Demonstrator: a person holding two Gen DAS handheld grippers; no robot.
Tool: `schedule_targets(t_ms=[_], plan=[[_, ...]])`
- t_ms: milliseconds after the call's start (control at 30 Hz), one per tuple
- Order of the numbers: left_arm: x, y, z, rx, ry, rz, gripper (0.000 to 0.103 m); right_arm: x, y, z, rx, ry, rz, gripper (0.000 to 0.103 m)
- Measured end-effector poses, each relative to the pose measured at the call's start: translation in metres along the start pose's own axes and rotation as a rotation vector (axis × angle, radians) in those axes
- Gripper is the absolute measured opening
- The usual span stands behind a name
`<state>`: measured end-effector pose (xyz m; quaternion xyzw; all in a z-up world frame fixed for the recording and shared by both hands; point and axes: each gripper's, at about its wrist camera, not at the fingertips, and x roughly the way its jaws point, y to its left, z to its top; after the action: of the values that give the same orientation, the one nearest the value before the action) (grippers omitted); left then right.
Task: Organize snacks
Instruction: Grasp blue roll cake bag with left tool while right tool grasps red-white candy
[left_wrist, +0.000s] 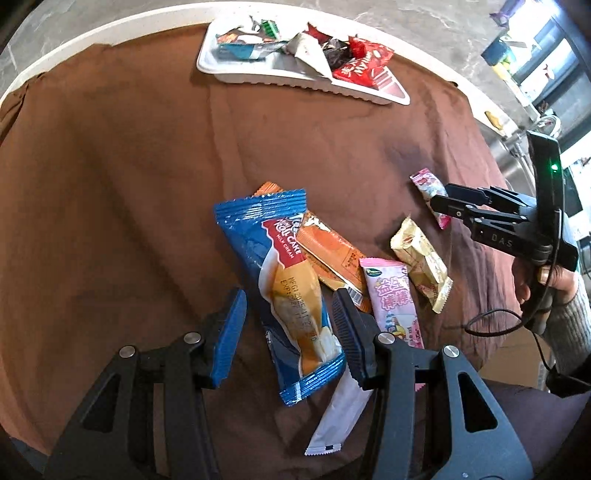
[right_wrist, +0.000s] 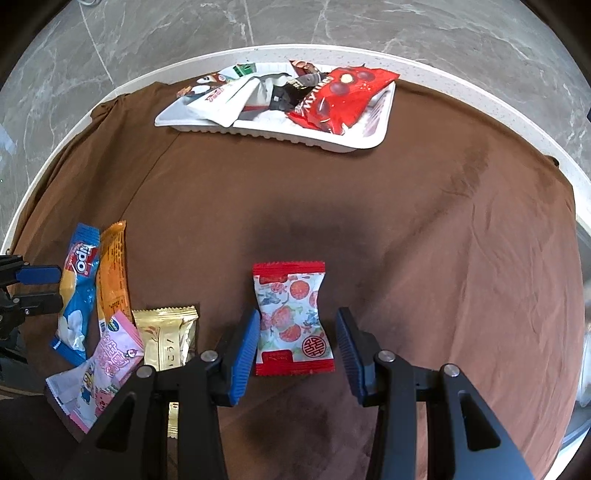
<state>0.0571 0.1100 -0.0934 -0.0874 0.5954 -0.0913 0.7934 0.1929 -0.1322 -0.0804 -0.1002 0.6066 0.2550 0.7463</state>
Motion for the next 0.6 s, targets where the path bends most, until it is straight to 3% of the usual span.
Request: schedule_targets(t_ms=[600], plan=[[0.023,-0.004,0.010,-0.013,0.011,0.008,0.046,0.011,0.011,0.002,-0.067,0.004,-0.036,0.043]])
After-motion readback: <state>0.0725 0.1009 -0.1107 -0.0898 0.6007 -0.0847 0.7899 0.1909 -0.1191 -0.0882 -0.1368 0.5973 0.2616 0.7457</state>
